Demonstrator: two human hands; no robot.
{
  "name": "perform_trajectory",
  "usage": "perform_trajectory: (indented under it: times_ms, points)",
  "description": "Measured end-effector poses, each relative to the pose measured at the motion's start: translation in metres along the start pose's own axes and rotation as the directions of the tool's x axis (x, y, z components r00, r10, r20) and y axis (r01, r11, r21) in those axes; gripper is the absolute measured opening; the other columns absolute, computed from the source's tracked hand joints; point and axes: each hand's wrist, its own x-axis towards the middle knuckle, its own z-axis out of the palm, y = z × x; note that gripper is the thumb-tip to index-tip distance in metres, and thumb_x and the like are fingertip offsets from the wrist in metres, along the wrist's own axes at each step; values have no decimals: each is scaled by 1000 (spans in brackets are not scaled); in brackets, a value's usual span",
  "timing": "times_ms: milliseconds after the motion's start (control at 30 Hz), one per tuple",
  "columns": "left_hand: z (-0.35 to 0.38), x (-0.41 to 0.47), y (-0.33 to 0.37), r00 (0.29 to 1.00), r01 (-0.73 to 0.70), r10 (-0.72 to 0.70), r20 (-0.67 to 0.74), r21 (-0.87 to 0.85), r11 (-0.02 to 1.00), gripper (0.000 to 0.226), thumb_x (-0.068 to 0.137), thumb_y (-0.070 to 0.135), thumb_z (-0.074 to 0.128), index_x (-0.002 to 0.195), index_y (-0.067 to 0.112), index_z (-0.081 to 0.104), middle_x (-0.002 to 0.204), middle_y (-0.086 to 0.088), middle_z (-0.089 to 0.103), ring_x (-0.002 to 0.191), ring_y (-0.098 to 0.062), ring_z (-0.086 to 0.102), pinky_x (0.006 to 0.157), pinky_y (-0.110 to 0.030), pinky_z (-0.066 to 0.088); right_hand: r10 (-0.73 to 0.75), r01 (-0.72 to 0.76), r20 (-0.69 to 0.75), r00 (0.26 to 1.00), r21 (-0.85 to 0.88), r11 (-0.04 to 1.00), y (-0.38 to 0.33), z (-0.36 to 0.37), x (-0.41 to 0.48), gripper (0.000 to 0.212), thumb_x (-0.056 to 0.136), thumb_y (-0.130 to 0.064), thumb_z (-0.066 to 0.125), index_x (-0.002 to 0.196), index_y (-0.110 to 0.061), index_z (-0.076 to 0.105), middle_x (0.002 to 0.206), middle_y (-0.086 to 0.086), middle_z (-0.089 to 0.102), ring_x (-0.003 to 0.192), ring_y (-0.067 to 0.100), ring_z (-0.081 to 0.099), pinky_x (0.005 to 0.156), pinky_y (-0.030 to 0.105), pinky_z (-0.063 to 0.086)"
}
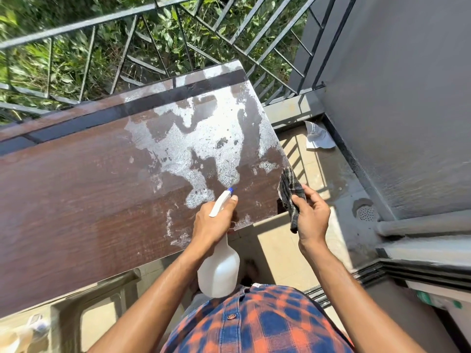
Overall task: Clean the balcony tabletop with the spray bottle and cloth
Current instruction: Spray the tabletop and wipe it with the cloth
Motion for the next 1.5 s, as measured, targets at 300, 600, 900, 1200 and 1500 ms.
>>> perform_trajectory:
  times_ms: [300, 600, 900, 1200, 1500]
  points:
    - [-33, -1, -20, 993, 70, -76, -86, -68, 995, 44, 84, 54, 68, 65, 15, 73, 65, -6, 73, 66, -28, 73, 75, -51, 63, -5, 2, 115, 993, 19, 1000, 4, 21, -14, 38, 88, 8, 64, 108, -23, 69, 99, 2, 74, 87, 7, 68, 84, 28, 55]
    - [-62, -5, -43, 980, 120, -130, -149, -80, 990, 39, 78, 60, 65, 59, 27, 72, 57, -3, 66, 68, -31, 75, 79, -51, 62, -7, 7, 190, 982, 2, 1000, 8, 31, -23, 35, 87, 12, 61, 117, -6, 68, 100, 8, 73, 79, 2, 67, 73, 16, 53]
    - [-79, -12, -64, 963, 145, -164, -215, -99, 984, 44, 81, 58, 63, 52, 24, 68, 59, -4, 68, 70, -33, 74, 78, -55, 62, 13, -12, 225, 974, -5, 1000, 11, 33, -30, 36, 87, 10, 62, 113, -15, 70, 102, 5, 74, 88, 11, 69, 79, 20, 55]
    - [-84, -16, -66, 973, 136, -161, -166, -156, 978, 44, 74, 60, 67, 61, 18, 72, 68, -8, 72, 71, -30, 70, 65, -45, 58, 22, -17, 259, 966, -19, 1000, 15, 33, -37, 37, 88, 8, 63, 109, -21, 71, 106, 7, 75, 93, 15, 70, 81, 23, 56]
    - [-52, -15, -36, 997, 53, -61, -39, -174, 983, 43, 88, 46, 69, 61, 13, 71, 64, -11, 68, 65, -28, 69, 68, -43, 57, 13, -12, 229, 973, -8, 1000, 11, 28, -37, 36, 88, 7, 64, 114, -17, 71, 103, 3, 75, 92, 13, 69, 84, 23, 55]
